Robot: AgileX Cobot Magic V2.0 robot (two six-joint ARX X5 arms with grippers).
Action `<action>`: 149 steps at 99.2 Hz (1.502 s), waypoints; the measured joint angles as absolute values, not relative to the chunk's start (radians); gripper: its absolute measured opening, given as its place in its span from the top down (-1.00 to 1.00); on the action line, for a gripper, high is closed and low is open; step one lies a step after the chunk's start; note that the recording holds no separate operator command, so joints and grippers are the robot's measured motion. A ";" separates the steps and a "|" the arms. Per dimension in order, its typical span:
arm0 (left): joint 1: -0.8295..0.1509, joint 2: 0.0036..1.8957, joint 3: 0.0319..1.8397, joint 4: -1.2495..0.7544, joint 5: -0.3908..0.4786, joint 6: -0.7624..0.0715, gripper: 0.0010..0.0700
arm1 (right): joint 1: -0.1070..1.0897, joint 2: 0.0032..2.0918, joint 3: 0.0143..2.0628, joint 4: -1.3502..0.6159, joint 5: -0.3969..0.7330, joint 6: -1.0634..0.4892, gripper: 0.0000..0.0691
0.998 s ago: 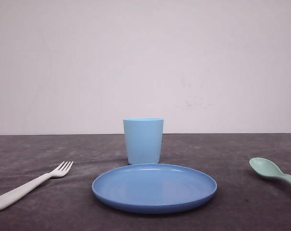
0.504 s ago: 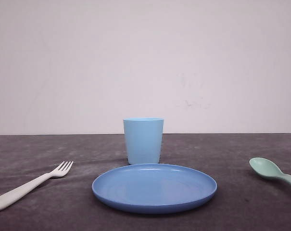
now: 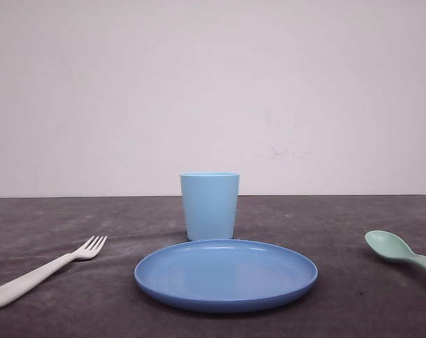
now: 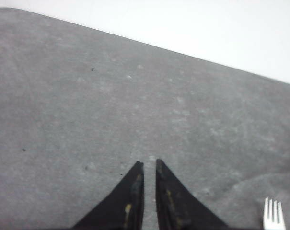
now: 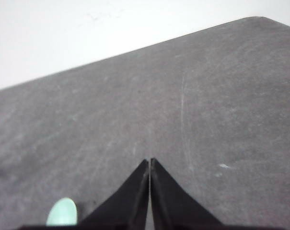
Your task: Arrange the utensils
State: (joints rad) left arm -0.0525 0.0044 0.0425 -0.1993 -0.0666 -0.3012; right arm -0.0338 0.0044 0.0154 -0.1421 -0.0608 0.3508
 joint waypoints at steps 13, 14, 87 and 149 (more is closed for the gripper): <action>-0.052 0.010 0.052 -0.231 -0.011 -0.358 0.97 | -0.034 0.004 0.027 -0.120 -0.079 0.420 0.99; -0.052 0.012 0.056 -0.240 -0.009 -0.360 0.97 | -0.034 0.005 0.031 -0.127 -0.079 0.425 0.99; -0.102 0.689 0.749 -0.607 0.104 -0.256 0.85 | 0.054 0.649 0.775 -0.633 -0.158 0.149 0.84; -0.462 1.006 0.749 -0.616 0.038 -0.300 0.04 | 0.111 0.699 0.775 -0.663 -0.159 0.135 -0.11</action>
